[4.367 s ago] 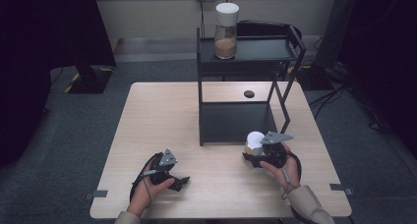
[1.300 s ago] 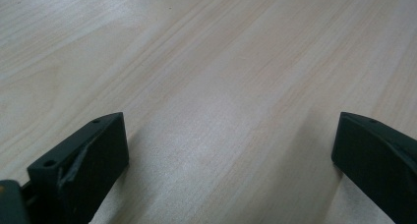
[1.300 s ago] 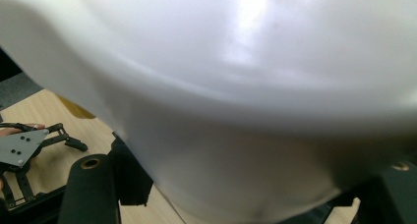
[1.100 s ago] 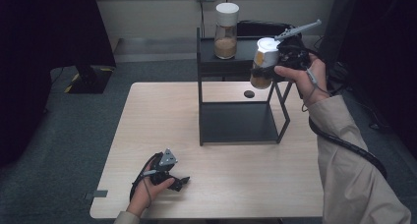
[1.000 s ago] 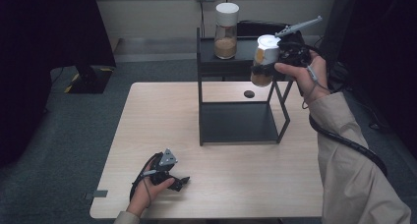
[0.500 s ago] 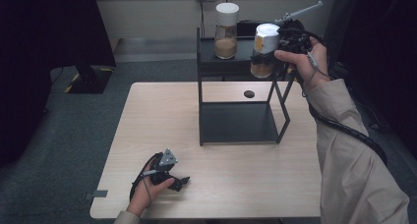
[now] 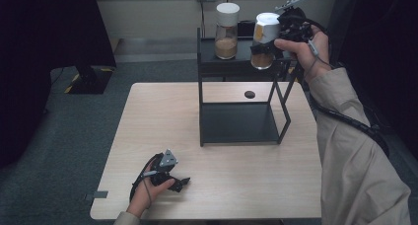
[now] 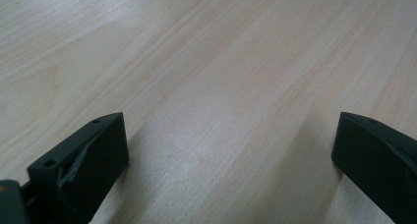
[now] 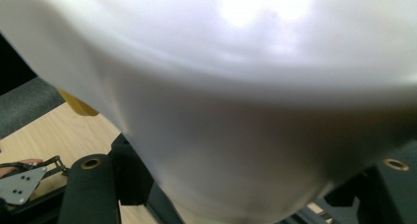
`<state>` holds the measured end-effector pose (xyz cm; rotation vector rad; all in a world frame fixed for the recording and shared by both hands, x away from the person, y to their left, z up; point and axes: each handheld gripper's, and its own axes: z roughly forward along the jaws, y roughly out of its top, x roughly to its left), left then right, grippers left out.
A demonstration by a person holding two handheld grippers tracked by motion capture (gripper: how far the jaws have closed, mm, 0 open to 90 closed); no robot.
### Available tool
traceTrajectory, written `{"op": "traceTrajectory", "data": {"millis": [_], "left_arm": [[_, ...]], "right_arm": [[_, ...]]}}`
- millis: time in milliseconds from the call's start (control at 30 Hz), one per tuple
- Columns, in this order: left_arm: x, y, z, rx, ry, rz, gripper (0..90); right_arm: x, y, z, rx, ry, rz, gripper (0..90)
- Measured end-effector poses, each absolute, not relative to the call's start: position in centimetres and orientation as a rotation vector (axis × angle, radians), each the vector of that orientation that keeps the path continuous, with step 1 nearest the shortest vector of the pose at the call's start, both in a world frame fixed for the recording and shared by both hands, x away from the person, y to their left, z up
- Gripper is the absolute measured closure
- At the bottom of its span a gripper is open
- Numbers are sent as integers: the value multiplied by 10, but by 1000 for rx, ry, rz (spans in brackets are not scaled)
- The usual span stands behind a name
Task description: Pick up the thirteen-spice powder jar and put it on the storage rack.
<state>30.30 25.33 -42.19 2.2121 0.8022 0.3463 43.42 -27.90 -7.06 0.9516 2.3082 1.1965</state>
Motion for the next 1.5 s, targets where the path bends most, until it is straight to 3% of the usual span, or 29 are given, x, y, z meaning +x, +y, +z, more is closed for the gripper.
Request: {"op": "traceTrajectory", "data": {"millis": [567,1500], "left_arm": [[304,254,-422,2213,797,344,0],[303,254,-422,2213,797,344,0]], "right_arm": [[465,-267,-73,1011,2247,1173,303],[465,-267,-94,1031,2177,1220,300]]}}
